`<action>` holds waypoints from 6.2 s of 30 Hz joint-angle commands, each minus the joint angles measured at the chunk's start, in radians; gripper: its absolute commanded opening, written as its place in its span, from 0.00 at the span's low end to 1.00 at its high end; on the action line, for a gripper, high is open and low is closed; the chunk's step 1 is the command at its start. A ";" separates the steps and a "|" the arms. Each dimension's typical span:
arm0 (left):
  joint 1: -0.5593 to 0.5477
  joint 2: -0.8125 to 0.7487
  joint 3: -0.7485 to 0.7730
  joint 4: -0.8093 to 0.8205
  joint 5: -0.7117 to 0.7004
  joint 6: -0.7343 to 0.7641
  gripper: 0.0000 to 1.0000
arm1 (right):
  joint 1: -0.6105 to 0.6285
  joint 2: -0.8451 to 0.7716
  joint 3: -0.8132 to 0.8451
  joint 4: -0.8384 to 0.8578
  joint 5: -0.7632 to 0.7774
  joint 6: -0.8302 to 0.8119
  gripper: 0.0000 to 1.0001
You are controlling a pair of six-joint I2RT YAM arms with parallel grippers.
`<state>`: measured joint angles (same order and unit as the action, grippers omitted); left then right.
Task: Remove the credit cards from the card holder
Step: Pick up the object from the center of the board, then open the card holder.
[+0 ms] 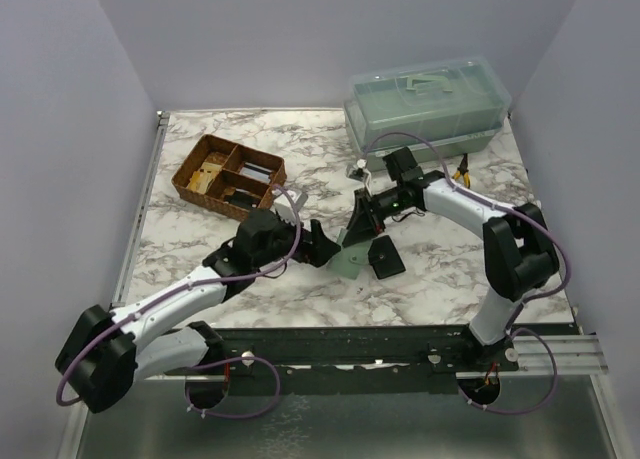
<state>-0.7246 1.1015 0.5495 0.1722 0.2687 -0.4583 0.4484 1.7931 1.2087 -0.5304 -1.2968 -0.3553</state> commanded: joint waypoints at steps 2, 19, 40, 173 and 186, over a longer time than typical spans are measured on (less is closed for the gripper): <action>0.007 -0.205 -0.048 0.050 -0.255 -0.156 0.99 | -0.058 -0.132 -0.103 0.240 0.118 0.250 0.00; -0.172 -0.002 0.137 0.158 -0.117 -0.129 0.97 | -0.354 -0.471 -0.394 0.517 0.226 0.545 0.00; -0.200 0.352 0.274 0.385 0.011 0.059 0.72 | -0.405 -0.403 -0.420 0.610 0.121 0.671 0.00; -0.500 0.581 0.211 0.616 -0.884 0.887 0.94 | -0.403 -0.329 -0.436 0.647 0.287 0.875 0.02; -0.494 0.622 0.252 0.648 -0.863 0.843 0.61 | -0.402 -0.327 -0.434 0.644 0.283 0.864 0.02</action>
<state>-1.2198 1.7256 0.7815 0.7788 -0.5766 0.4004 0.0441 1.4631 0.7822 0.0887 -1.0111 0.4976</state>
